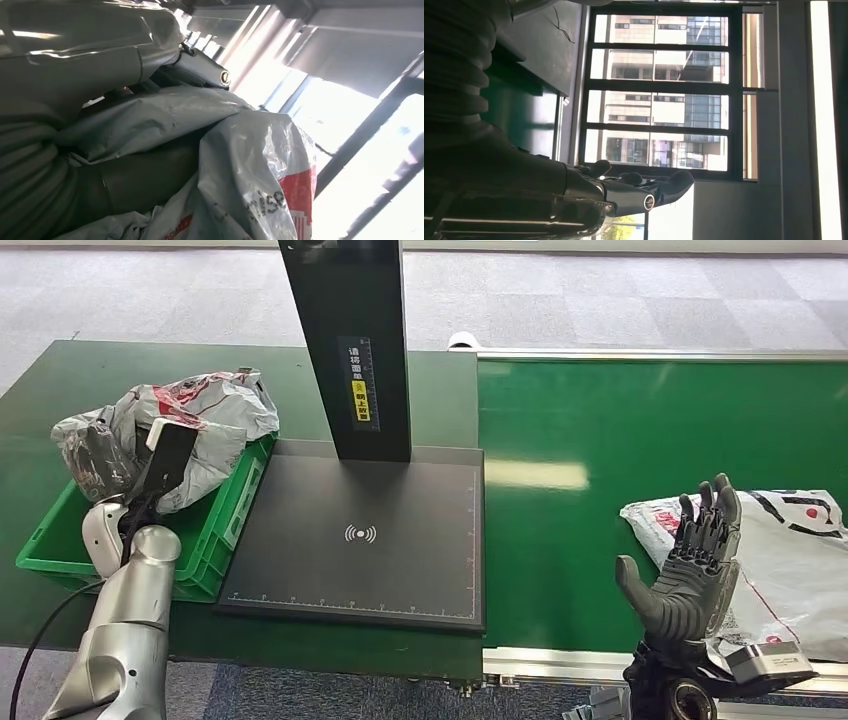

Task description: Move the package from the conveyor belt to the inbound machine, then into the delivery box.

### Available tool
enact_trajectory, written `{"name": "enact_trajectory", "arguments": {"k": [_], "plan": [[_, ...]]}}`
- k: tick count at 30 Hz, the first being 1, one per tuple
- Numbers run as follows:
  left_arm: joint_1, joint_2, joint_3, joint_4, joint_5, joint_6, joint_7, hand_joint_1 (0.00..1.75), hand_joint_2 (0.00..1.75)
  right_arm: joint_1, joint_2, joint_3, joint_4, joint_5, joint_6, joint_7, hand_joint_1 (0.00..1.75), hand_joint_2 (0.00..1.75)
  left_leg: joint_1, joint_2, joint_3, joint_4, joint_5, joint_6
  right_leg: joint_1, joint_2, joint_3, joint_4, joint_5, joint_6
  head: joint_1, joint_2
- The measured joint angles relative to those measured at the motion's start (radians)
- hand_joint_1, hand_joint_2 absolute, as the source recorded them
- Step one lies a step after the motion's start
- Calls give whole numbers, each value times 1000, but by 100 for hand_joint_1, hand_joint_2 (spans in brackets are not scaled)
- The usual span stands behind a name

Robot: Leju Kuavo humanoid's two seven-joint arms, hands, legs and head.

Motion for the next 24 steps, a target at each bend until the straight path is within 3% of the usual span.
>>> {"name": "enact_trajectory", "arguments": {"k": [3,7,8,11,18,24], "plan": [[-61,34,33,148,-104,8,133,171,175,-4,3,2,11,7,1,0,0,175,0,1,0,0,0,0,0,1,-1,0,0,0,0,0],[-108,69,73,303,-170,-3,247,8,175,-11,7,4,26,7,6,0,0,175,0,1,0,0,0,0,0,1,-1,0,0,0,0,0],[-114,75,82,331,-183,-9,275,0,175,-12,7,3,30,7,8,0,0,175,0,1,0,0,0,0,0,1,-1,0,0,0,0,0],[-122,89,118,392,-184,-13,308,0,175,-17,8,0,42,10,18,0,0,175,0,1,1,0,0,0,0,1,-1,0,0,0,0,0],[-137,103,217,434,-123,20,199,0,175,-21,16,-6,60,19,22,0,0,175,0,1,0,0,0,0,0,1,-1,0,0,0,0,0],[-160,96,318,411,-11,23,-34,0,175,-21,24,-11,72,23,19,0,0,175,0,1,1,0,0,0,0,1,-1,0,0,0,0,0]]}}
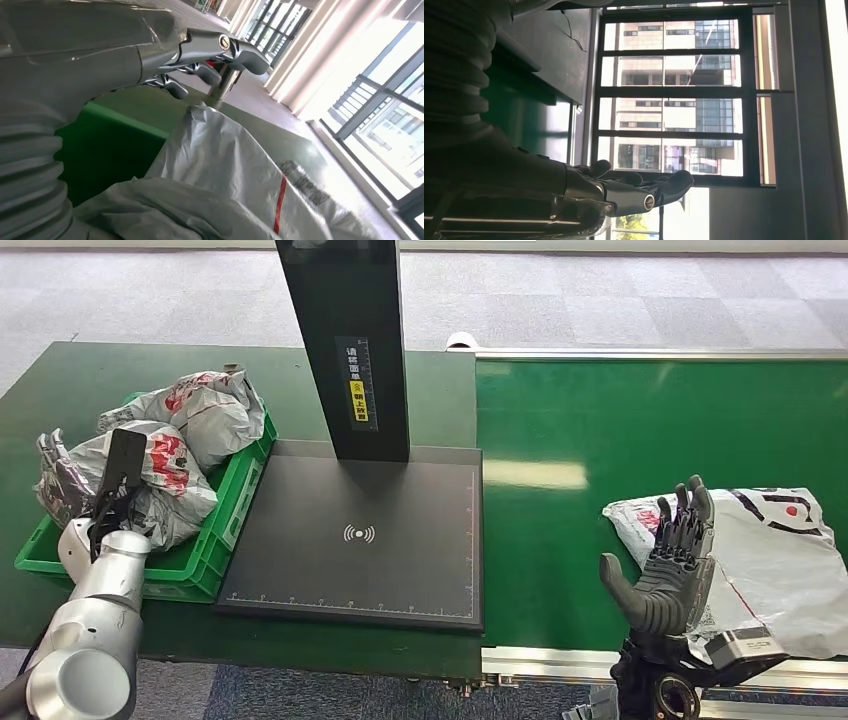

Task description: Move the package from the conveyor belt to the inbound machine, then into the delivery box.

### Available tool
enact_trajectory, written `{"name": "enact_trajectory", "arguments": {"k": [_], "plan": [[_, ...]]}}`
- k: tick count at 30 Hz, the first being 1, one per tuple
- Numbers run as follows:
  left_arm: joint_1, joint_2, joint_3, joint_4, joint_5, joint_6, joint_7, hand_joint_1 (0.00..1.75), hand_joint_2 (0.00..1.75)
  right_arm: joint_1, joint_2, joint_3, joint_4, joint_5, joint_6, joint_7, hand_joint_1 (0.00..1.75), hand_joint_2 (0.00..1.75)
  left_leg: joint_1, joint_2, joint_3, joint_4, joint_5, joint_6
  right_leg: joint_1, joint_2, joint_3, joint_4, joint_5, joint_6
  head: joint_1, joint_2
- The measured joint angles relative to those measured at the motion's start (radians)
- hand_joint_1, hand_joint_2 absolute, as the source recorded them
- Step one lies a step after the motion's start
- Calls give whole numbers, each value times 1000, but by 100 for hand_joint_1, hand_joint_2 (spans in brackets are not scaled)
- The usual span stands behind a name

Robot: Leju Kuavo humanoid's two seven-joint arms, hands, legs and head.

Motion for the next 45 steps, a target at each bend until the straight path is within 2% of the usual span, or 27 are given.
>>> {"name": "enact_trajectory", "arguments": {"k": [3,6,11,13,17,19,22,26,30,35,45], "plan": [[-15,-15,42,-38,102,-33,-153,0,175,0,3,-2,4,0,-9,0,0,175,0,0,0,0,0,0,0,0,0,0,0,0,0,0],[-17,-57,56,-145,231,-105,-305,0,175,0,6,-3,7,1,-19,0,0,175,0,0,0,0,0,0,0,0,0,0,0,0,0,0],[37,-156,4,-435,378,-189,-351,0,175,-2,10,-2,16,-1,-36,0,0,175,-1,0,-1,0,0,0,-1,0,0,0,0,0,0,0],[102,-192,-46,-568,471,-225,-380,0,175,1,10,-1,18,-10,-43,0,0,175,-1,0,-1,0,-1,0,-1,0,-1,0,0,0,0,0],[284,-264,-195,-819,637,-290,-443,0,175,16,8,1,19,-31,-46,0,0,175,-1,0,-1,0,-3,1,-1,0,-1,0,-2,2,0,0],[352,-287,-256,-899,684,-320,-448,0,175,22,8,3,20,-33,-46,0,0,175,-1,0,-2,0,-3,1,-1,0,-1,-1,-2,3,0,0],[458,-310,-347,-972,802,-419,-448,0,175,31,7,6,32,-27,-43,0,0,175,-1,0,0,0,-4,2,-1,1,0,-1,-2,3,-1,0],[629,-355,-525,-969,933,-508,-448,0,175,35,10,13,82,-4,-49,0,0,175,-2,0,0,0,-5,2,-2,0,1,-1,-3,4,0,0],[707,-371,-628,-874,984,-504,-447,0,175,42,13,23,120,-5,-67,0,0,175,-2,0,0,0,-5,2,-2,0,0,-1,-3,4,0,0],[733,-372,-671,-806,994,-512,-447,0,175,45,13,30,147,-9,-69,0,0,175,-2,0,0,0,-5,2,-2,0,1,-1,-3,4,-1,0],[741,-372,-692,-768,997,-512,-448,0,175,48,13,33,166,-10,-70,0,0,175,-2,0,0,0,-5,2,-2,0,1,-1,-3,4,-1,0]]}}
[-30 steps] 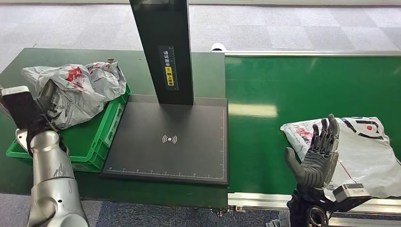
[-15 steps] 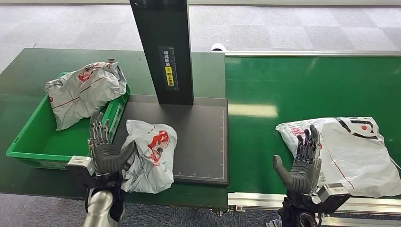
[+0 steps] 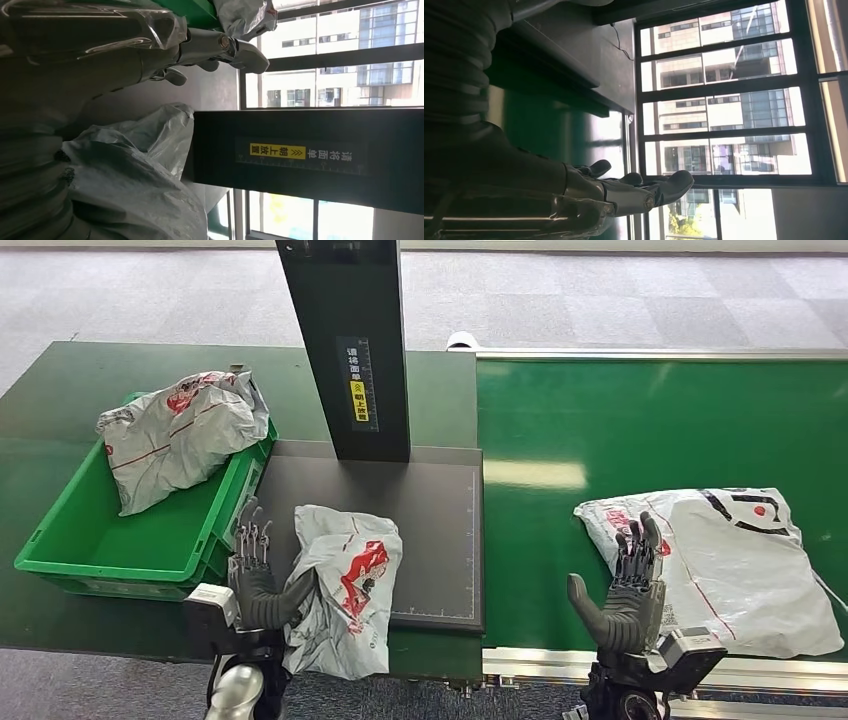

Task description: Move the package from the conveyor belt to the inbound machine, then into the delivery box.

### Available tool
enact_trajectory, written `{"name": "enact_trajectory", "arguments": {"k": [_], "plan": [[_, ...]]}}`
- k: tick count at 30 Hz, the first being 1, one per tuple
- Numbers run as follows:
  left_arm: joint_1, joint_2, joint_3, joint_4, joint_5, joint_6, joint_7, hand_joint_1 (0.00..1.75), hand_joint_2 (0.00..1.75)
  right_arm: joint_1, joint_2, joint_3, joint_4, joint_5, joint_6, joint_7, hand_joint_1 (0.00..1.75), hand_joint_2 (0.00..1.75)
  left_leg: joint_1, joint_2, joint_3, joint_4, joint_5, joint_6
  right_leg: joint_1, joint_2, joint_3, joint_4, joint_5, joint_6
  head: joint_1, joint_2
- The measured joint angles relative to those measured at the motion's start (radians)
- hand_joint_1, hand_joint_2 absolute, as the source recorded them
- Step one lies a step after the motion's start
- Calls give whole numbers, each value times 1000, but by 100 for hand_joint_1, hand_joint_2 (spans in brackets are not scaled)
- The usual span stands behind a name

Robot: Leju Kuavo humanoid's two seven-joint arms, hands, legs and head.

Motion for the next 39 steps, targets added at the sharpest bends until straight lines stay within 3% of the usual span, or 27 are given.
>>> {"name": "enact_trajectory", "arguments": {"k": [18,22,39], "plan": [[17,-21,64,-3,-33,-2,0,0,175,-3,-2,5,32,-10,-13,0,0,175,0,0,0,0,0,0,0,0,0,0,0,0,0,0],[17,-22,71,-4,-32,-4,0,175,175,-6,-4,6,38,-12,-16,0,0,175,0,0,0,0,0,0,0,0,0,0,0,0,0,0],[19,-27,75,-16,-28,-1,0,175,175,-8,-9,6,45,-20,-20,0,0,175,0,0,0,0,0,0,0,0,0,0,0,0,0,0]]}}
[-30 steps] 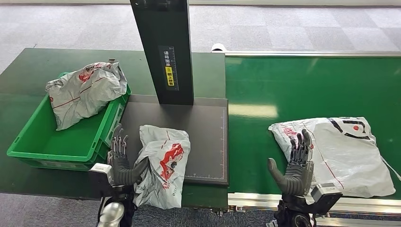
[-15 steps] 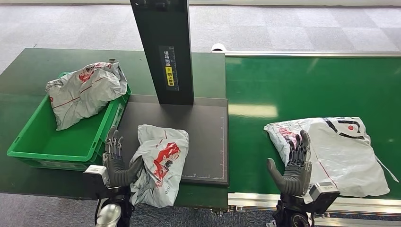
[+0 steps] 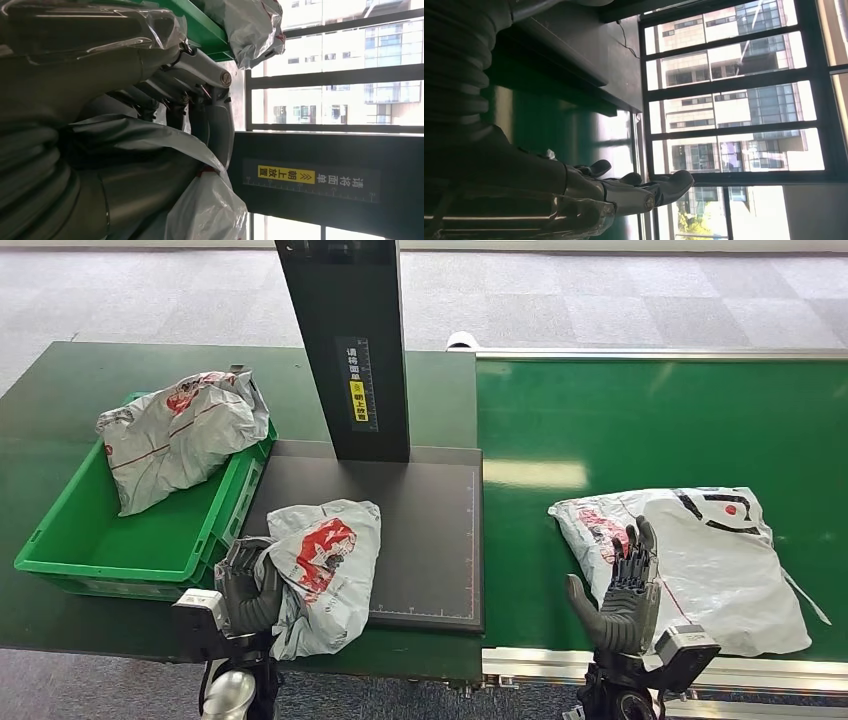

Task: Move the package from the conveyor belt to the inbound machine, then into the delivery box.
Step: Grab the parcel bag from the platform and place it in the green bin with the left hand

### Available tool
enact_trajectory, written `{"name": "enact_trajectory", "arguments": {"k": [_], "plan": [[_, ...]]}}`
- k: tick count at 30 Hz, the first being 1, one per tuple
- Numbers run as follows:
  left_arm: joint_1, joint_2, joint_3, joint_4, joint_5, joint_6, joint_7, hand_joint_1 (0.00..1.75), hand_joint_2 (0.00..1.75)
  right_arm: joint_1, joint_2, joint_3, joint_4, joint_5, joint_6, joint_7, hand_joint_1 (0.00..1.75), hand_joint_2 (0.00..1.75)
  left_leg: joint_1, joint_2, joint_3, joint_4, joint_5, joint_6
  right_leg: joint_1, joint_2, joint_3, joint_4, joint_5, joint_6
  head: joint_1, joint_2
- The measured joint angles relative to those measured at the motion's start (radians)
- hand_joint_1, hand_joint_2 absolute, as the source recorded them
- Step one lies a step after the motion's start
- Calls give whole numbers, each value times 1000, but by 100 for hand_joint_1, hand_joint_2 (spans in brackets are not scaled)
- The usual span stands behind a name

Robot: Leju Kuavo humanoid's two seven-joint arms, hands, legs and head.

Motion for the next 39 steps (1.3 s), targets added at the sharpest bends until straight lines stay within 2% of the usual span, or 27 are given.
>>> {"name": "enact_trajectory", "arguments": {"k": [15,18,21,23,26,29,31,34,39], "plan": [[7,-2,-2,-25,16,-23,0,175,175,-16,-3,0,16,-2,0,0,0,175,0,0,0,0,0,0,0,0,0,0,0,0,0,0],[39,2,-28,-137,-10,38,0,175,175,-17,-7,0,19,-8,0,0,0,175,0,0,0,0,0,0,0,0,-1,0,0,0,0,0],[60,43,-90,-341,-35,194,0,175,175,-24,-14,1,26,-15,5,0,0,175,0,0,-1,0,0,0,0,0,-1,0,0,0,0,0],[20,96,-103,-432,-16,282,-1,175,175,-38,-19,4,37,-17,9,0,0,175,1,0,-1,0,0,0,1,0,-1,0,0,0,0,0],[-71,164,-67,-486,22,300,-1,175,175,-62,-23,13,55,-18,10,0,0,175,2,-1,1,0,1,0,2,-1,1,0,0,0,0,0],[-113,200,-48,-515,23,296,0,175,175,-74,-26,18,67,-18,10,0,0,175,2,0,2,0,2,-1,2,-1,2,0,0,0,0,0],[-137,211,-35,-520,-15,328,2,175,175,-77,-27,21,73,-17,11,0,0,175,1,-1,1,0,2,-1,1,-1,2,0,0,0,0,0],[-231,222,20,-469,-121,393,33,175,175,-85,-27,30,82,-13,12,0,0,175,1,-2,1,0,3,0,1,-3,2,0,0,0,1,0],[-489,285,199,-236,-240,375,109,175,175,-90,-29,47,91,-14,4,0,0,175,2,1,2,0,4,-2,2,0,1,1,3,-4,0,0]]}}
